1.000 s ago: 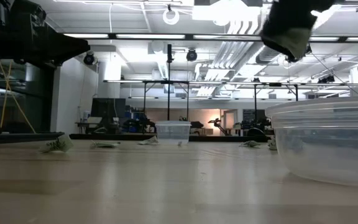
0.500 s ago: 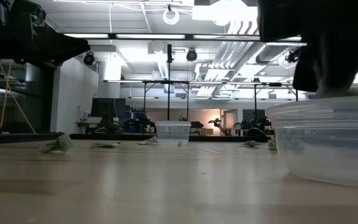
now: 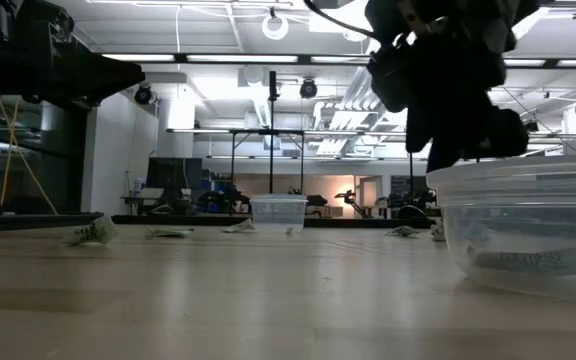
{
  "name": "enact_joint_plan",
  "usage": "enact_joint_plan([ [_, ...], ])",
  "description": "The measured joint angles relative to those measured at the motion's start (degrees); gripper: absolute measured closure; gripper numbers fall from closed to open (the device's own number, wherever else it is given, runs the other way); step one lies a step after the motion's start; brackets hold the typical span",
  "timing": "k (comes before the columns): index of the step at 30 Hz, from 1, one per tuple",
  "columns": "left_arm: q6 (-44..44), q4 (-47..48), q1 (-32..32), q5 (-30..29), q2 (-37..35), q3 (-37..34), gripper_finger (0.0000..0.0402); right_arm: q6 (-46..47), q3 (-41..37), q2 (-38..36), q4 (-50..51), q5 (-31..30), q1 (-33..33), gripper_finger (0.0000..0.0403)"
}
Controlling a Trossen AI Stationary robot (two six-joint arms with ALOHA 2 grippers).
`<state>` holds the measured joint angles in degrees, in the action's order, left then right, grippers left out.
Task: Pick and place Stevia / Truvia into bins
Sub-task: Put the stevia packet into the bottom transparent container
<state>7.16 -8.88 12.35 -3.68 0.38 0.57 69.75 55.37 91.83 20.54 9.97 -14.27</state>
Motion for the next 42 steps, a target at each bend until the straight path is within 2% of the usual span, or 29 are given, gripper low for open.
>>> enact_joint_plan([
  [7,0.0,0.04,0.0,0.0,0.02,0.0,0.022,-5.11,0.04,-0.33,-1.67,4.92,4.79,0.0268],
  [18,0.04,0.46,0.01,0.0,0.02,-0.01,0.022,-5.9,0.04,-0.33,0.28,5.01,12.95,0.0268],
  [23,0.04,0.46,0.01,0.0,0.02,0.01,0.022,-11.89,0.04,-0.33,2.45,4.91,17.24,0.0268],
  [29,0.04,0.48,0.0,0.0,0.0,0.0,0.022,-16.46,0.04,-0.33,14.95,-1.18,21.37,0.0268],
  [34,0.05,0.48,-0.01,0.0,0.01,0.0,0.022,-13.11,0.04,-0.32,26.93,-9.02,23.45,0.0268],
  [42,0.07,0.48,-0.01,0.0,0.01,0.01,0.022,-10.99,0.04,-0.31,25.64,-18.98,24.01,0.0268],
])
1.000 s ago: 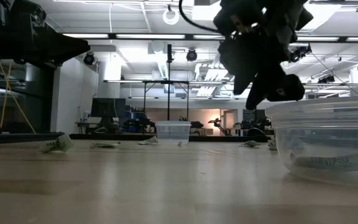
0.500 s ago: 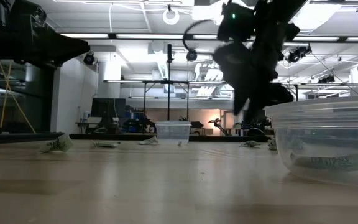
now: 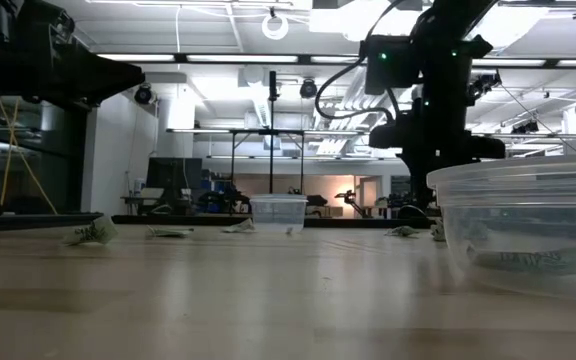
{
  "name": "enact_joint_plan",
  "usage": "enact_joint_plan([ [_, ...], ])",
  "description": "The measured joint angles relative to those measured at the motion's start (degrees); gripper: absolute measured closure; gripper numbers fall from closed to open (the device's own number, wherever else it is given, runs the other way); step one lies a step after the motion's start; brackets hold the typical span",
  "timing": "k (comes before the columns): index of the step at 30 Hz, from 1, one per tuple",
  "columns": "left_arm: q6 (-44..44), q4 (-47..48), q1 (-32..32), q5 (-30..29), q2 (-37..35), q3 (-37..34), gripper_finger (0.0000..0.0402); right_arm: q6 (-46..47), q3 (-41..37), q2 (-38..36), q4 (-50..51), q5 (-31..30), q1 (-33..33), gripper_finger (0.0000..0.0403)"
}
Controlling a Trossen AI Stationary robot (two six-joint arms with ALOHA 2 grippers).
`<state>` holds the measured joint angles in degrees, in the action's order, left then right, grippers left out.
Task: Pick and place Stevia / Truvia into bins
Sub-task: Put the stevia packet into the bottom transparent container
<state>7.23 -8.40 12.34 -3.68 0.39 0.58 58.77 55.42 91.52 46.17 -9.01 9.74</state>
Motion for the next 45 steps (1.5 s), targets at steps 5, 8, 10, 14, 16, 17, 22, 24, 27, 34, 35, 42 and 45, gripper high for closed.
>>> enact_joint_plan([
  [5,0.01,0.52,0.01,0.0,-0.01,-0.02,0.022,2.64,0.0,-0.01,-0.04,-0.7,0.0,0.0268],
  [8,0.02,0.55,0.01,0.0,0.0,0.0,0.022,2.73,0.0,0.0,-0.02,-0.6,-0.03,0.0268],
  [10,0.02,0.55,0.02,0.0,-0.01,-0.01,0.022,2.73,0.0,0.31,0.0,0.0,-0.33,0.0268],
  [14,0.02,0.57,0.02,0.0,0.01,0.0,0.022,2.73,0.0,1.59,-0.04,-0.97,-1.87,0.0268],
  [16,0.02,0.61,0.02,0.0,0.01,0.0,0.022,2.79,0.0,2.47,-0.12,-1.57,-2.52,0.0268],
  [17,0.02,0.61,0.02,0.0,0.0,0.0,0.022,2.85,-0.01,2.82,-0.11,-1.58,-2.77,0.0268],
  [22,0.02,0.61,0.0,0.0,-0.01,-0.02,0.022,2.92,-0.02,4.35,-0.13,-2.02,-3.15,0.0268],
  [24,0.02,0.63,0.02,0.0,-0.01,-0.01,0.022,2.89,-0.04,4.99,-0.13,-2.35,-3.15,0.0268],
  [27,0.02,0.63,0.01,0.0,-0.01,0.0,0.022,2.85,-0.04,5.93,-0.16,-3.01,-3.15,0.0268],
  [34,0.02,0.63,0.0,0.0,-0.01,-0.02,0.022,2.77,-0.07,7.13,-0.15,-2.03,-3.15,0.0268],
  [35,0.02,0.63,0.02,0.0,-0.01,-0.02,0.022,2.75,-0.07,7.13,-0.16,-2.03,-3.15,0.027],
  [42,0.02,0.89,0.02,-0.02,0.01,-0.02,0.022,2.09,-0.07,7.13,-0.15,-1.35,-3.15,0.0313],
  [45,0.02,0.87,0.02,-0.01,-0.01,-0.02,0.022,1.38,-0.07,7.13,-0.13,-1.1,-3.15,0.0346],
])
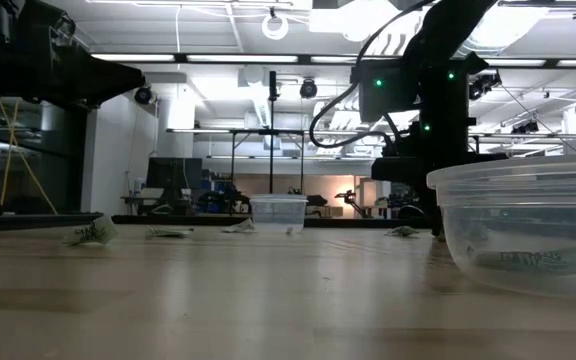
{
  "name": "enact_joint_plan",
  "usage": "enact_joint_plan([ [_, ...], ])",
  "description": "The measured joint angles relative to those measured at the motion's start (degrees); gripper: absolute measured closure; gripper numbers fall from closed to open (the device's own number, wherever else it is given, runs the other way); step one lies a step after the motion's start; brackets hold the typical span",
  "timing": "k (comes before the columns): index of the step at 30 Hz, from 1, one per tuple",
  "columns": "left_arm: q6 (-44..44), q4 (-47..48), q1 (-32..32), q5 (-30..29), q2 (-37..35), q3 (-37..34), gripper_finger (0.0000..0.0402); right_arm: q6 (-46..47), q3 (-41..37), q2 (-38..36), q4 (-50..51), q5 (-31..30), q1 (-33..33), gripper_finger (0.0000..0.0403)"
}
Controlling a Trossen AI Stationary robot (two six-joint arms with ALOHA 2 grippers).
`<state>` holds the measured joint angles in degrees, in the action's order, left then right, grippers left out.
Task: Pick and place Stevia / Truvia into bins
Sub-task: Put the stevia packet into the bottom transparent container
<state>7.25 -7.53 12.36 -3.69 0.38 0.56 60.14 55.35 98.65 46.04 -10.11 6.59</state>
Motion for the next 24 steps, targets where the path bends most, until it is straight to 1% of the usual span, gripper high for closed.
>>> enact_joint_plan([
  [4,0.0,0.0,0.0,0.01,0.02,0.02,0.022,-1.13,0.0,0.0,-0.02,0.86,0.0,0.0391],
  [5,0.0,0.0,-0.01,0.01,0.01,0.01,0.022,-1.62,0.0,0.0,-0.01,1.46,0.0,0.0396],
  [10,0.0,0.0,0.0,0.01,0.02,0.02,0.022,-2.95,0.0,-0.36,-0.02,4.35,0.0,0.0393],
  [13,0.0,0.0,-0.01,-0.01,0.0,0.02,0.022,-5.39,0.18,-1.36,-0.22,6.14,0.0,0.04],
  [19,0.0,-0.02,0.0,-0.01,0.0,0.02,0.022,-9.26,0.2,-5.89,-5.56,10.45,-0.62,0.0401],
  [24,0.0,-0.02,-0.02,-0.01,0.01,0.02,0.022,-18.24,0.26,-10.31,-9.47,18.95,-4.5,0.04],
])
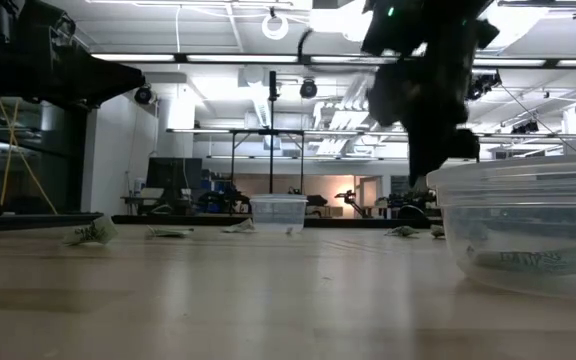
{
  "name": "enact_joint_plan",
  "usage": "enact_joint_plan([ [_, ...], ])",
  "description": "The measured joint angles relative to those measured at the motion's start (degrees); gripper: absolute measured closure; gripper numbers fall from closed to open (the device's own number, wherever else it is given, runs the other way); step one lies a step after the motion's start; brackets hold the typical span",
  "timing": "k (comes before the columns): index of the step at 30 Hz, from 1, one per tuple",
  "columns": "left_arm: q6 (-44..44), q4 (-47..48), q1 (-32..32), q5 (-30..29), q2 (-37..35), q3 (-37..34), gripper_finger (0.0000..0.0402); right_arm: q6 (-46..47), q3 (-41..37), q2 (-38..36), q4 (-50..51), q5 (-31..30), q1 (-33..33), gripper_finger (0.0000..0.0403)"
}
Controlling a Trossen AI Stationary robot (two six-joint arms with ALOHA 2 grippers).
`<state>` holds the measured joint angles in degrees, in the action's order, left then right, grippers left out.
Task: Pick and place Stevia / Truvia into bins
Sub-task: Put the stevia packet into the bottom transparent container
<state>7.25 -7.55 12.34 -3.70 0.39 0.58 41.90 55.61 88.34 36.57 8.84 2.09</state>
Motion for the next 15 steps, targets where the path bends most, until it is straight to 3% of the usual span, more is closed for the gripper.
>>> enact_joint_plan([
  [7,0.0,-0.02,0.01,-0.04,-0.01,-0.01,0.022,0.78,0.0,-2.23,-8.12,5.07,-7.91,0.0402],
  [15,0.0,-0.04,0.0,-0.26,0.0,-0.01,0.022,6.41,-0.02,-1.29,-13.92,4.15,-18.49,0.0402],
])
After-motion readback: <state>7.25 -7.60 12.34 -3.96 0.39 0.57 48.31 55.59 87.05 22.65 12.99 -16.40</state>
